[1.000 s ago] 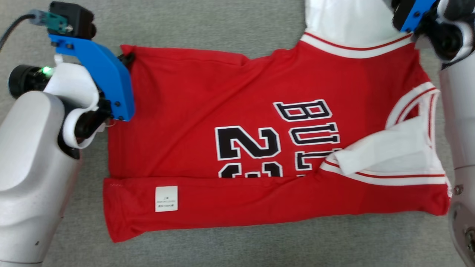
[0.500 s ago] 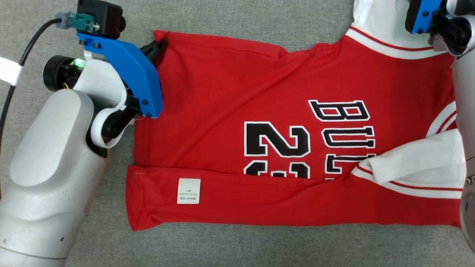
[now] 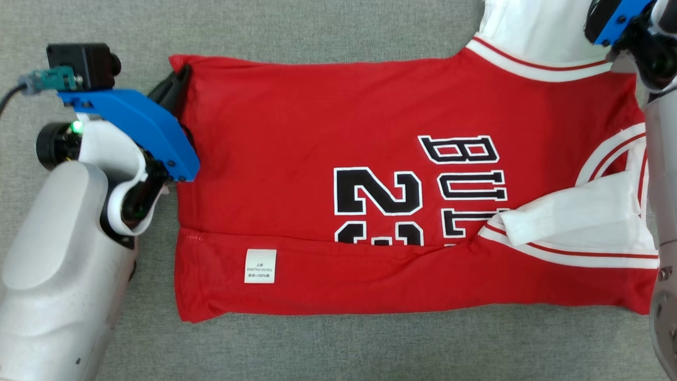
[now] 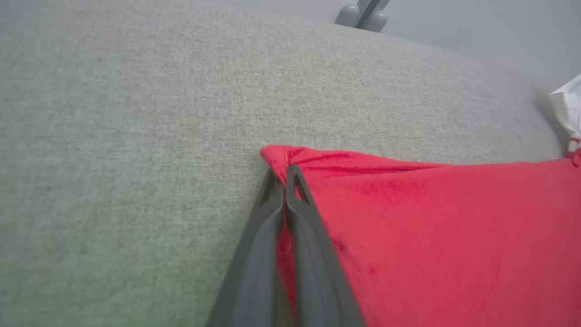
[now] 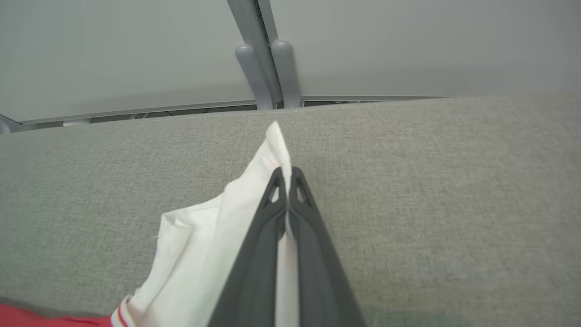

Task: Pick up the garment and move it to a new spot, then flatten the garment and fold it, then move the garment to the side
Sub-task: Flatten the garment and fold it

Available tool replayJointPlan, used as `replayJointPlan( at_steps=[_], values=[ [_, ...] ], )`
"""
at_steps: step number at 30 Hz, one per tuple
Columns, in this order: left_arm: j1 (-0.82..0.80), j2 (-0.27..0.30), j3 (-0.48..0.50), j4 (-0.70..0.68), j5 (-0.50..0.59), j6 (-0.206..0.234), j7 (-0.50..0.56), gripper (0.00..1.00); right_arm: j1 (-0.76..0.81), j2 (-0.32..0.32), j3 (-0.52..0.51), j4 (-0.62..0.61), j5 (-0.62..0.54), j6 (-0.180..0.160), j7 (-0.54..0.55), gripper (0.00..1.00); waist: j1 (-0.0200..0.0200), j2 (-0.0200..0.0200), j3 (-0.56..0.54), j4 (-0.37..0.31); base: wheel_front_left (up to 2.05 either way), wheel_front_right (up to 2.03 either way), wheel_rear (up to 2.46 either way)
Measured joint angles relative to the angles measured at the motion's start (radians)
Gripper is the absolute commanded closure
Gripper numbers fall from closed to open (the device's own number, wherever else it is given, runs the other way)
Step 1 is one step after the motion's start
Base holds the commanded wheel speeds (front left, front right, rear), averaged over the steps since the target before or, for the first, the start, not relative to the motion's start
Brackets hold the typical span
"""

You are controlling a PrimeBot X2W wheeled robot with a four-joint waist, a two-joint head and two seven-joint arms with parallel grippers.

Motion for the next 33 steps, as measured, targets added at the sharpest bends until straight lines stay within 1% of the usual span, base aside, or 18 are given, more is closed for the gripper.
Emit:
replayJointPlan(
  at_steps=[2, 8, 12, 15, 19, 24, 29, 33],
  values=[
    [0.024, -0.004, 0.0, -0.004, -0.004, -0.013, -0.029, 1.0, 0.029, -0.002, 0.037, -0.032, 0.04, 0.0, 0.001, 1.0, 0.0, 0.0, -0.016, 0.0, 0.0, 0.0, 0.0],
    [0.106, -0.002, -0.002, -0.037, -0.007, -0.044, -0.111, 1.0, 0.175, -0.049, 0.129, -0.167, 0.182, 0.0, 0.022, 1.0, 0.0, 0.0, -0.081, 0.001, 0.0, 0.0, 0.0],
    [0.175, 0.015, -0.006, -0.059, 0.0, -0.061, -0.176, 1.0, 0.302, -0.099, 0.161, -0.28, 0.262, 0.0, 0.045, 1.0, -0.0001, 0.0, -0.129, -0.002, 0.0, 0.0, 0.0],
    [0.225, 0.024, -0.015, -0.078, 0.006, -0.076, -0.227, 1.0, 0.404, -0.129, 0.166, -0.366, 0.308, 0.0, 0.06, 1.0, 0.0, 0.0, -0.161, -0.009, 0.0, 0.0, 0.0],
    [0.283, 0.033, -0.03, -0.103, 0.003, -0.095, -0.308, 1.0, 0.531, -0.159, 0.141, -0.47, 0.343, 0.0, 0.071, 1.0, -0.0001, 0.0, -0.199, -0.022, 0.0, 0.0, 0.0],
    [0.342, 0.056, -0.038, -0.112, 0.009, -0.104, -0.401, 1.0, 0.66, -0.163, 0.096, -0.578, 0.356, 0.0, 0.089, 1.0, -0.0001, 0.0, -0.237, -0.039, 0.0, 0.0, 0.0],
    [0.39, 0.077, -0.069, -0.102, 0.029, -0.108, -0.45, 1.0, 0.772, -0.143, 0.041, -0.664, 0.357, 0.0, 0.116, 1.0, -0.0001, 0.0, -0.27, -0.047, 0.0, 0.0, 0.0],
    [0.404, 0.088, -0.081, -0.074, 0.039, -0.108, -0.48, 1.0, 0.857, -0.107, 0.004, -0.727, 0.355, 0.0, 0.151, 1.0, -0.0001, 0.0, -0.289, -0.049, 0.0, 0.0, 0.0]
  ],
)
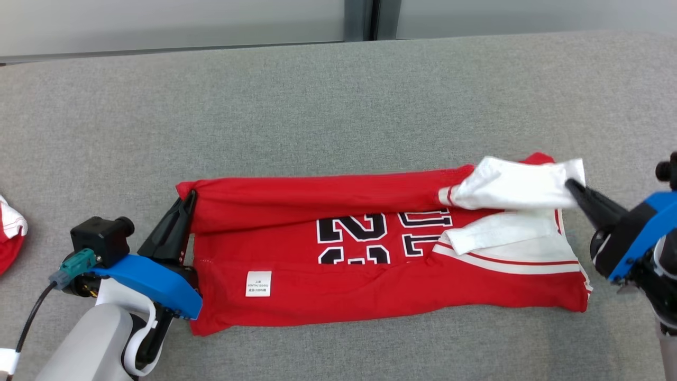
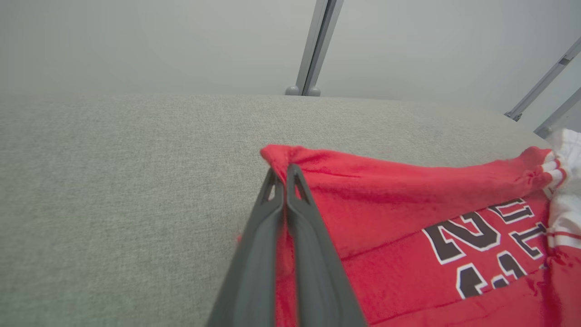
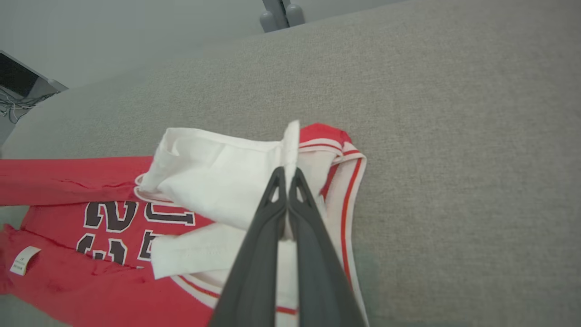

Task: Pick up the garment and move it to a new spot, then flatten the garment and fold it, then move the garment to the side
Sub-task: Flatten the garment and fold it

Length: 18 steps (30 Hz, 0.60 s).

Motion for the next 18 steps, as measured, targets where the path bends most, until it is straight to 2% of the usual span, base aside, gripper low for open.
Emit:
replayJointPlan(
  at_steps=[5, 6, 8, 9, 10, 11, 18],
  values=[
    [0.007, -0.007, -0.009, 0.034, 0.001, 0.0, -0.013, 1.0, 0.091, 0.035, -0.03, -0.071, -0.018, 0.0, 0.034, 1.0, 0.0, 0.0, -0.016, -0.003, 0.0, 0.0, 0.0],
    [0.009, -0.009, -0.01, 0.041, 0.001, 0.0, -0.018, 0.96, 0.106, 0.044, -0.035, -0.083, -0.018, 0.0, 0.035, 1.0, 0.0, 0.0, -0.018, -0.005, 0.0, 0.0, 0.0],
    [0.015, -0.019, -0.01, 0.055, -0.004, 0.001, -0.02, 0.48, 0.134, 0.058, -0.044, -0.101, -0.025, 0.0, 0.047, 1.0, 0.0, 0.0, -0.023, -0.008, 0.0, 0.0, 0.0],
    [0.02, -0.025, -0.011, 0.063, -0.011, 0.003, -0.019, 0.06, 0.145, 0.064, -0.049, -0.107, -0.026, 0.0, 0.053, 0.89, 0.0, 0.0, -0.026, -0.01, 0.0, 0.0, 0.0],
    [0.023, -0.03, -0.013, 0.068, -0.013, 0.004, -0.016, 0.0, 0.158, 0.069, -0.051, -0.111, -0.028, 0.0, 0.056, 0.13, 0.0, 0.0, -0.028, -0.012, 0.0, 0.0, 0.0],
    [0.027, -0.037, -0.011, 0.07, -0.021, 0.007, -0.015, 0.0, 0.169, 0.076, -0.057, -0.112, -0.032, 0.0, 0.063, 0.0, 0.0, 0.0, -0.031, -0.013, 0.0, 0.0, 0.0],
    [0.071, -0.071, 0.026, 0.069, -0.059, 0.044, -0.062, 0.0, 0.224, 0.092, -0.084, -0.145, -0.069, 0.0, 0.053, 0.0, 0.0, 0.0, -0.065, -0.012, 0.0, 0.0, 0.0]
  ],
)
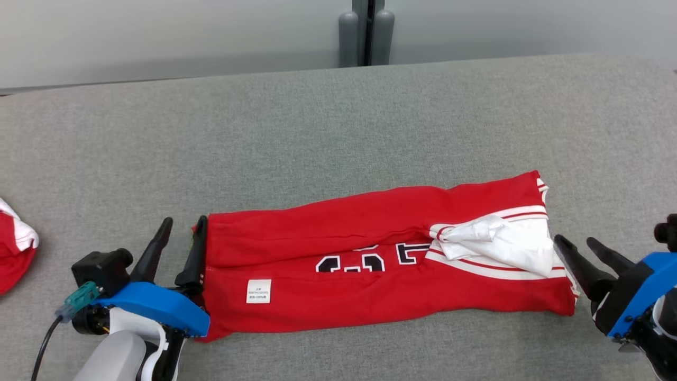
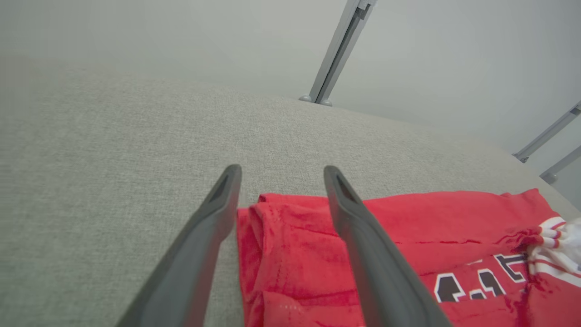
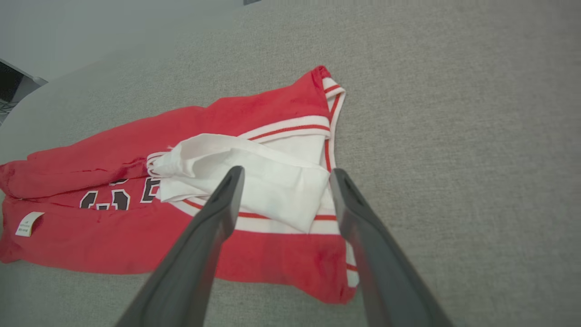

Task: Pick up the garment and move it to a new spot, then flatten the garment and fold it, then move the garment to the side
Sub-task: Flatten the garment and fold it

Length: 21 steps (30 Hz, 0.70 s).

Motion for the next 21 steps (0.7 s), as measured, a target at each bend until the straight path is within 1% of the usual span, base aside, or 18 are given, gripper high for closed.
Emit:
replayJointPlan(
  at_steps=[5, 9, 12, 16, 17, 18, 21],
  values=[
    [0.018, -0.02, 0.05, -0.026, -0.002, 0.029, -0.039, 0.0, 0.015, 0.026, -0.044, -0.026, -0.024, 0.0, -0.026, 0.0, 0.0, 0.0, -0.033, 0.013, 0.0, 0.0, 0.0],
    [0.025, -0.024, 0.07, -0.036, 0.032, 0.05, -0.047, 0.0, 0.007, 0.065, -0.08, -0.011, -0.075, 0.0, -0.045, 0.0, 0.0, 0.0, -0.054, 0.02, 0.0, 0.0, 0.0],
    [0.025, -0.02, 0.082, -0.039, 0.073, 0.065, -0.049, 0.0, -0.021, 0.1, -0.093, 0.024, -0.108, 0.0, -0.048, 0.0, 0.0, 0.0, -0.066, 0.023, 0.0, 0.0, 0.0],
    [0.022, -0.01, 0.078, -0.032, 0.122, 0.075, -0.05, 0.0, -0.078, 0.123, -0.117, 0.111, -0.172, 0.0, -0.074, 0.0, 0.0, 0.0, -0.074, 0.025, 0.0, 0.0, 0.0],
    [0.016, -0.011, 0.079, -0.03, 0.129, 0.078, -0.05, 0.0, -0.103, 0.135, -0.135, 0.174, -0.208, 0.0, -0.092, 0.0, 0.0, 0.0, -0.078, 0.027, 0.0, 0.0, 0.0],
    [0.016, -0.011, 0.079, -0.03, 0.129, 0.078, -0.05, 0.0, -0.103, 0.135, -0.135, 0.174, -0.208, 0.0, -0.092, 0.0, 0.0, 0.0, -0.078, 0.027, 0.0, 0.0, 0.0],
    [0.009, -0.007, 0.081, -0.028, 0.138, 0.08, -0.051, 0.0, -0.144, 0.138, -0.136, 0.271, -0.254, 0.0, -0.109, 0.0, 0.0001, 0.0, -0.079, 0.032, 0.0, 0.0, 0.0]
  ],
)
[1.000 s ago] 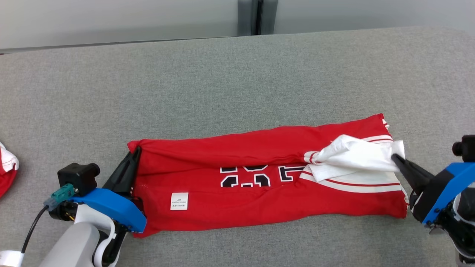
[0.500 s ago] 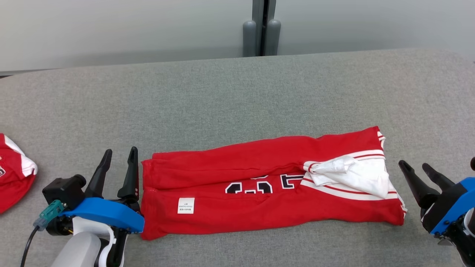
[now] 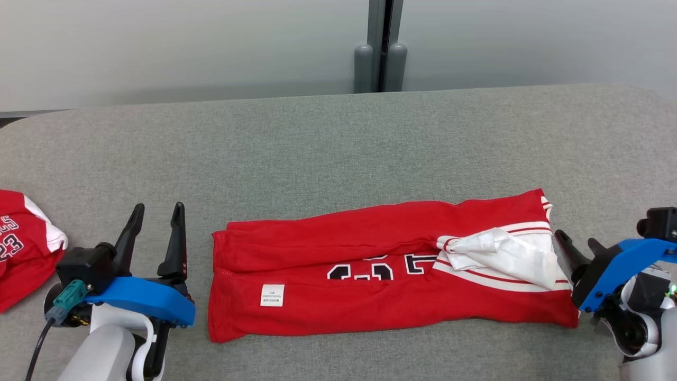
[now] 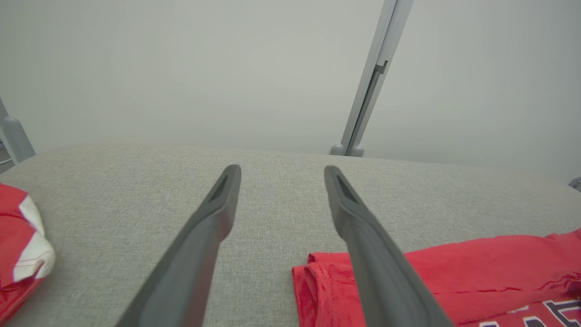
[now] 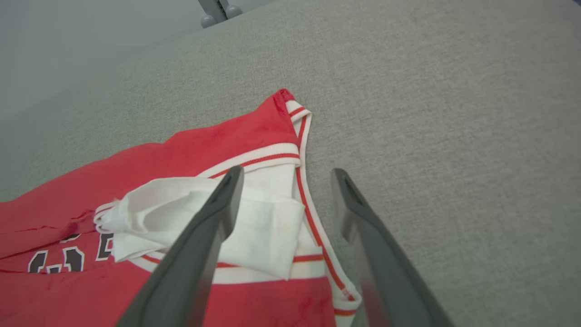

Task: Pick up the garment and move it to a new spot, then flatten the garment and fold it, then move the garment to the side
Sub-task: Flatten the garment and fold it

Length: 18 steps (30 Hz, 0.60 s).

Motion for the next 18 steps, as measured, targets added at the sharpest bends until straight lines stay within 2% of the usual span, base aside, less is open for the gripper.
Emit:
replayJointPlan(
  at_steps=[10, 14, 15, 16, 18],
  values=[
    [-0.026, 0.008, 0.007, -0.007, 0.01, 0.008, 0.0, 0.0, -0.137, 0.016, -0.049, 0.301, -0.1, 0.0, -0.062, 0.0, 0.0, 0.0, 0.025, 0.024, 0.0, 0.0, 0.0],
    [-0.04, 0.005, 0.002, -0.019, 0.013, 0.016, 0.003, 0.0, -0.178, 0.019, -0.035, 0.394, -0.136, 0.0, -0.068, 0.0, 0.0, 0.0, 0.035, 0.032, 0.0, 0.0, 0.0],
    [-0.04, 0.004, 0.002, -0.02, 0.013, 0.017, 0.004, 0.0, -0.187, 0.019, -0.03, 0.411, -0.138, 0.0, -0.067, 0.25, 0.0, 0.0, 0.036, 0.033, 0.0, 0.0, 0.0],
    [-0.04, 0.004, 0.001, -0.019, 0.012, 0.016, 0.004, 0.0, -0.193, 0.019, -0.022, 0.422, -0.138, 0.0, -0.067, 0.96, 0.0, 0.0, 0.036, 0.034, 0.0, 0.0, 0.0],
    [-0.04, 0.004, 0.001, -0.018, 0.007, 0.013, 0.004, 0.0, -0.197, 0.017, -0.008, 0.437, -0.135, 0.0, -0.073, 1.0, 0.0, 0.0, 0.034, 0.034, 0.0, 0.0, 0.0]
  ],
)
